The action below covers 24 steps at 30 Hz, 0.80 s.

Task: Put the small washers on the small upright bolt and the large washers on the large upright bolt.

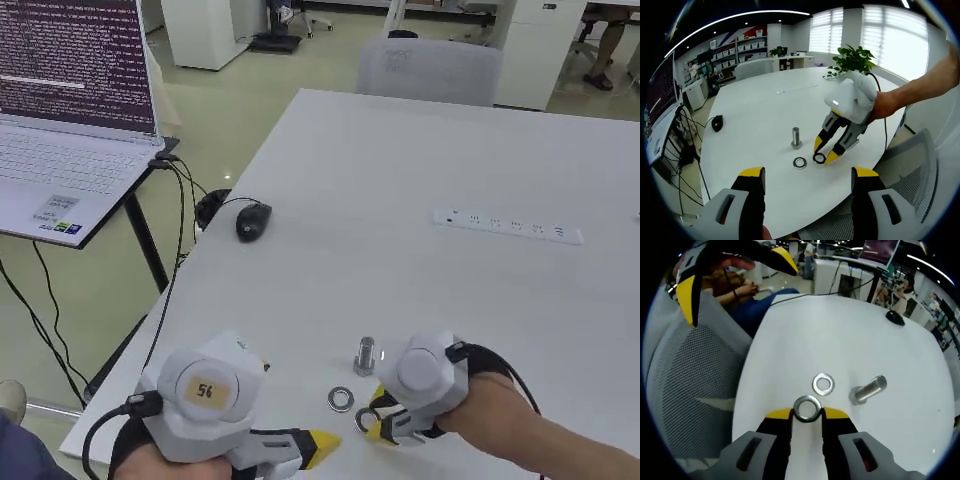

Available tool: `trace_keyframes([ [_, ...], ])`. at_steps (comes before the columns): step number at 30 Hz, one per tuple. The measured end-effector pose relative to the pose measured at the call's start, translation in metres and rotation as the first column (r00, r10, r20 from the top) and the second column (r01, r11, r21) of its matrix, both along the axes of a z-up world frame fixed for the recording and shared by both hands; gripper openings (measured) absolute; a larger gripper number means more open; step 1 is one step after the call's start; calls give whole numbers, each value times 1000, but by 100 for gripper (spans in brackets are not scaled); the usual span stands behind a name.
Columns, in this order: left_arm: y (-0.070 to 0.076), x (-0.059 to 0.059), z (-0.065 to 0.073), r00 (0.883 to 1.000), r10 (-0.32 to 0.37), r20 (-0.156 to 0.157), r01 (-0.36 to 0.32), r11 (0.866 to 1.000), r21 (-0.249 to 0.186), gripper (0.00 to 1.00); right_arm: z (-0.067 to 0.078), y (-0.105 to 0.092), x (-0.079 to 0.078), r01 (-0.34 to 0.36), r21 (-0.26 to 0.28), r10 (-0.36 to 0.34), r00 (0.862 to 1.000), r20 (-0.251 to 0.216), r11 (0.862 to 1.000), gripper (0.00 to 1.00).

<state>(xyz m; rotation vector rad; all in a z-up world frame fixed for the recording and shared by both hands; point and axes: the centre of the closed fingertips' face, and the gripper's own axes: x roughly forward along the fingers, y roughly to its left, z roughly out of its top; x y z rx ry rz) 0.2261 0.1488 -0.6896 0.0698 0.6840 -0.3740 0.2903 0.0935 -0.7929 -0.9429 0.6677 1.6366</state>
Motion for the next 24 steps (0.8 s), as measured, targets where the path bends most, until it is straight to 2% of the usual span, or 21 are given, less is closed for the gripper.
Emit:
trace_keyframes([
  [8, -1, 0, -2, 1000, -1, -4, 1, 1000, -2, 70, 47, 19, 44, 87, 86, -92, 994, 56, 993, 23],
  [11, -3, 1, -1, 1000, -3, -2, 3, 1000, -6, 70, 56, 27, 58, 118, 109, -125, 990, 60, 987, 23],
  [14, -4, 2, -1, 1000, -7, 0, 7, 1000, -5, 70, 57, 31, 66, 146, 116, -152, 987, 42, 982, 23],
  [17, -4, 3, -1, 1000, -9, 0, 9, 1000, -4, 70, 51, 32, 70, 155, 93, -159, 987, 37, 983, 23],
  [24, -1, 1, -1, 1000, -5, -3, 5, 1000, 1, 70, 39, 36, 71, 151, 56, -153, 988, 26, 987, 23],
])
